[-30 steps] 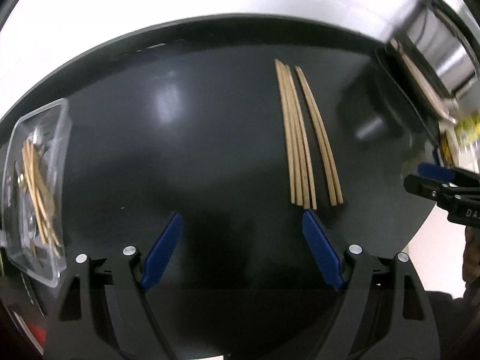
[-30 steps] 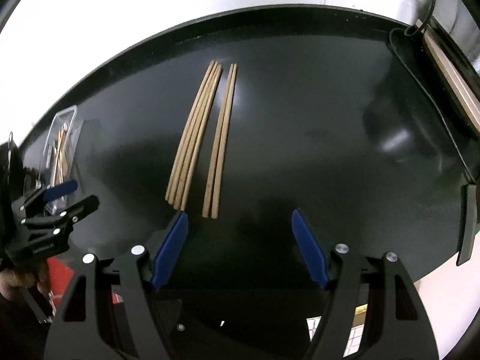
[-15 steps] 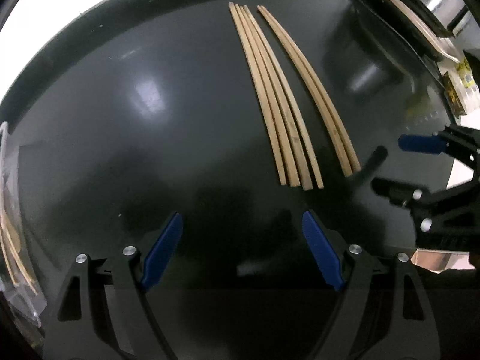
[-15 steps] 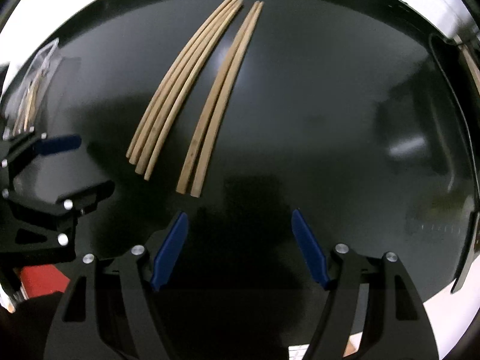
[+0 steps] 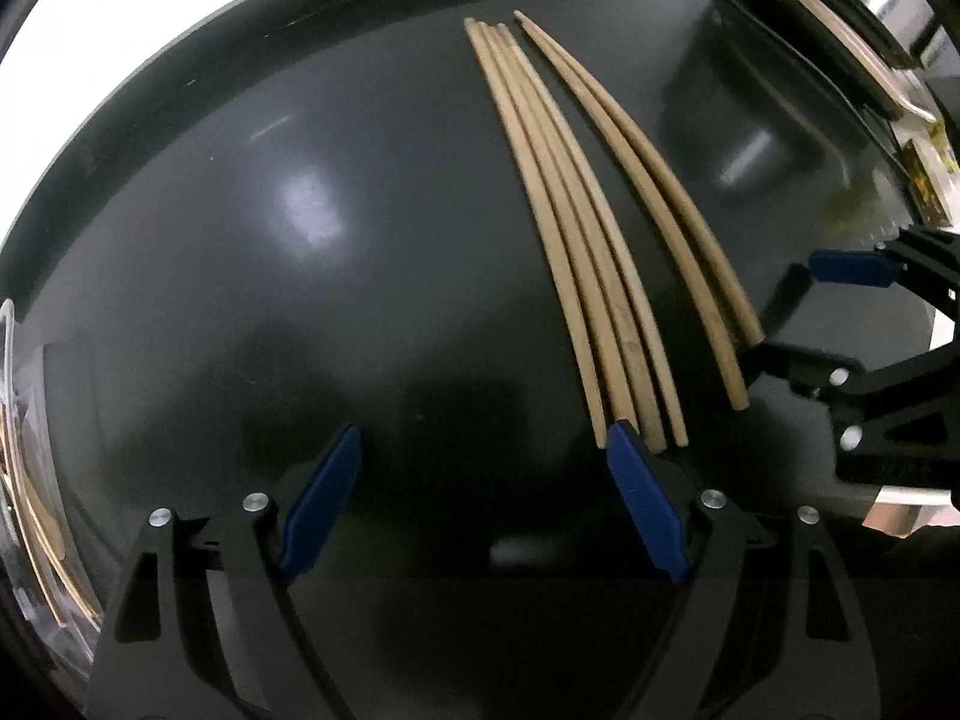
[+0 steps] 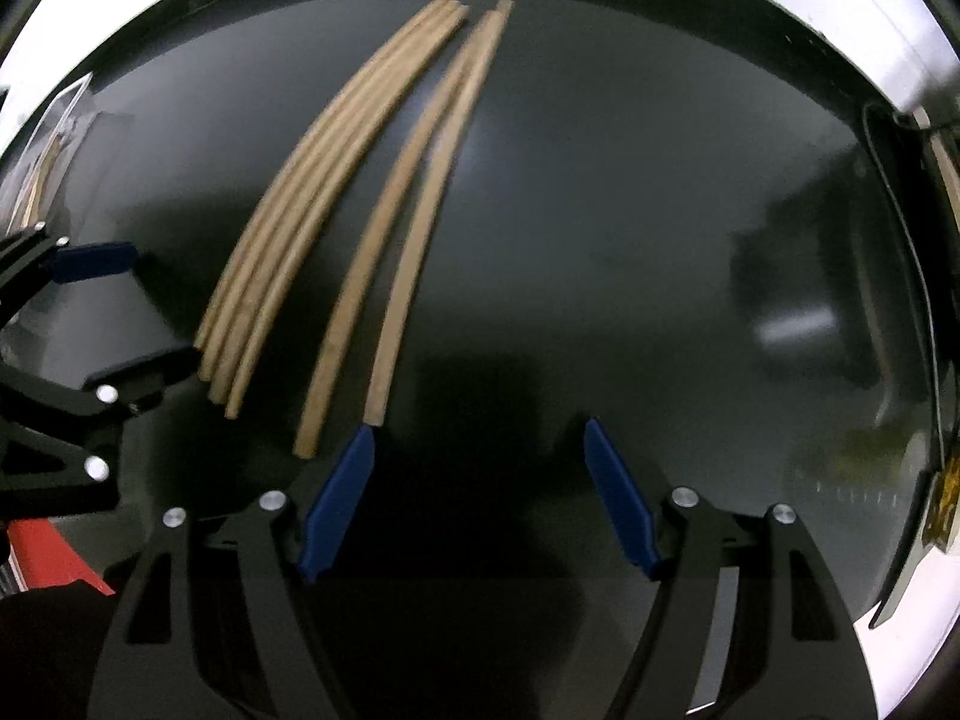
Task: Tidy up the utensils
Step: 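Move both tools back over the remaining chopsticks on the table, then grasp a chopstick with the left tool while the right tool grasps another chopstick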
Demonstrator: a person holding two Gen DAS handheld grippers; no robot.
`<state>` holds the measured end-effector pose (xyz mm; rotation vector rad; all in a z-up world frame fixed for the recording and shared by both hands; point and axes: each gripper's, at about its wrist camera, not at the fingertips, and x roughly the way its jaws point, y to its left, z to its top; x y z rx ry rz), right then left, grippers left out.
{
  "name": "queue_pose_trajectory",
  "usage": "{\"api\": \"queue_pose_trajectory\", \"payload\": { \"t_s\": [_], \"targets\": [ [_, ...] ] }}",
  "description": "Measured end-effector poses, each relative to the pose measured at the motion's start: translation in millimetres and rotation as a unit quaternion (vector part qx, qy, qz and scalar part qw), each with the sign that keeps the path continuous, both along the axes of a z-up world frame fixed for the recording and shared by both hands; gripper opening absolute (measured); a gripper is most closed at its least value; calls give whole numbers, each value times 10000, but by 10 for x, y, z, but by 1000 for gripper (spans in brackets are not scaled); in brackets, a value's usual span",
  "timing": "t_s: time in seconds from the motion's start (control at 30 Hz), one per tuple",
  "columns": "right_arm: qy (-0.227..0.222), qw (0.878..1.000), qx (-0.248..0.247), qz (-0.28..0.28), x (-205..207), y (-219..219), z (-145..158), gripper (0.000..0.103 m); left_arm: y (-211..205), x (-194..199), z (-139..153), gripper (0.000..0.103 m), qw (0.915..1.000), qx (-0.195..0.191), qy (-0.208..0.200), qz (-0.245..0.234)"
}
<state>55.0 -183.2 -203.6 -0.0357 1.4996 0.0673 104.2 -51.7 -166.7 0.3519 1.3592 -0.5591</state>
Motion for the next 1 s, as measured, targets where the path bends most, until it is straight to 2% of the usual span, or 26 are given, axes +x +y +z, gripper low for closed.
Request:
{"api": "queue_pose_trajectory", "payload": {
  "t_s": [0.13,0.53,0.73,0.83,0.9,0.97,1.0],
  "targets": [
    [15,9999,23,-153,62,-135,0,70,2,23,-17,81,10000,-49,-8,19],
    [-2,10000,56,50,515,-218,-4,70,-368,390,-51,81,9998,-3,-105,-170],
    [299,9991,-48,282,862,-183,-13,70,-444,624,-19,81,9999,-17,60,-107],
    [355,9987,-32,354,1031,-143,-12,69,-433,699,1,81,9998,6,-4,-178],
    [578,9975,14,414,1108,-77,-10,70,-471,740,1,81,9998,23,-47,-180],
    [609,9968,-32,519,1150,-2,1,62,-478,774,4,81,9999,-36,-55,-115],
    [641,9964,-97,539,1173,24,9,62,-457,781,11,81,9999,-65,-66,-71]
  ]
}}
